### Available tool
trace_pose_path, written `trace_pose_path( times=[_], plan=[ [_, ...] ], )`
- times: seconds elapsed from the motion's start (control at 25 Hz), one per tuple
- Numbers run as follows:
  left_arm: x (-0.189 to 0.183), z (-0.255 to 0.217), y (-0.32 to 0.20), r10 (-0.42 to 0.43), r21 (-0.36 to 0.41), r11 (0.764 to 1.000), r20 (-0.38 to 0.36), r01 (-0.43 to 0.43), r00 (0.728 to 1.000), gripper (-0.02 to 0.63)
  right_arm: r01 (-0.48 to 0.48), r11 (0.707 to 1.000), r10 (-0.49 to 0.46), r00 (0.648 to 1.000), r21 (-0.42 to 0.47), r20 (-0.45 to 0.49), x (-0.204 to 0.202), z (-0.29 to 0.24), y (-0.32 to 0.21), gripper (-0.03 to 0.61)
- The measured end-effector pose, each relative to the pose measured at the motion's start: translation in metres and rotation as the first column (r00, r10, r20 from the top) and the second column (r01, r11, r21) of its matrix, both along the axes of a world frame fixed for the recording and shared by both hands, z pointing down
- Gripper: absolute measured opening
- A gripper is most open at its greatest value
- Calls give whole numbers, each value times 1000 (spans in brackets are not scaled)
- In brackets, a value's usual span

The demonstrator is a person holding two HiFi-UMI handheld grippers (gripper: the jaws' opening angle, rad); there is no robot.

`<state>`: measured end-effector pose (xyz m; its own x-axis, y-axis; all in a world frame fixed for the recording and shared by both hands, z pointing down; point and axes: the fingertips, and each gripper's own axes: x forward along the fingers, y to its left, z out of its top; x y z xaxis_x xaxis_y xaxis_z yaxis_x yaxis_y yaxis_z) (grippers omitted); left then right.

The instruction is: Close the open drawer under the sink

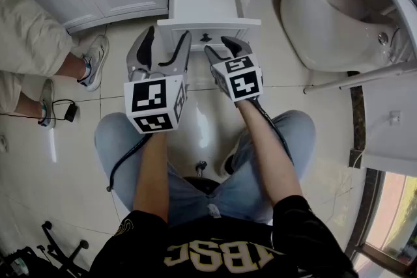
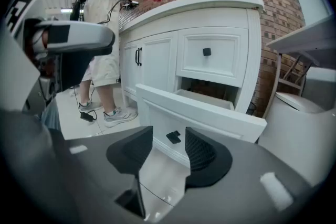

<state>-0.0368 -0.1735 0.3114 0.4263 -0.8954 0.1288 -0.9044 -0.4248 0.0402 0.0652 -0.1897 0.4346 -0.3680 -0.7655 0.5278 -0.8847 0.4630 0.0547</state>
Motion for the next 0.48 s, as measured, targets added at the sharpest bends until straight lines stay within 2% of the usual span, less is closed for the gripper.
trace_pose_path(
  times=[0.16, 0.48],
  plan=[
    [0, 2, -7, 0, -5, 1000, -6, 0, 1000, 304, 27, 999, -28, 997, -19, -67, -9, 15, -13, 177],
    [-15, 4, -18, -28, -16, 999, -19, 27, 999, 304, 30, 996, -36, 997, -83, -72, -26, 41, -34, 122]
  ],
)
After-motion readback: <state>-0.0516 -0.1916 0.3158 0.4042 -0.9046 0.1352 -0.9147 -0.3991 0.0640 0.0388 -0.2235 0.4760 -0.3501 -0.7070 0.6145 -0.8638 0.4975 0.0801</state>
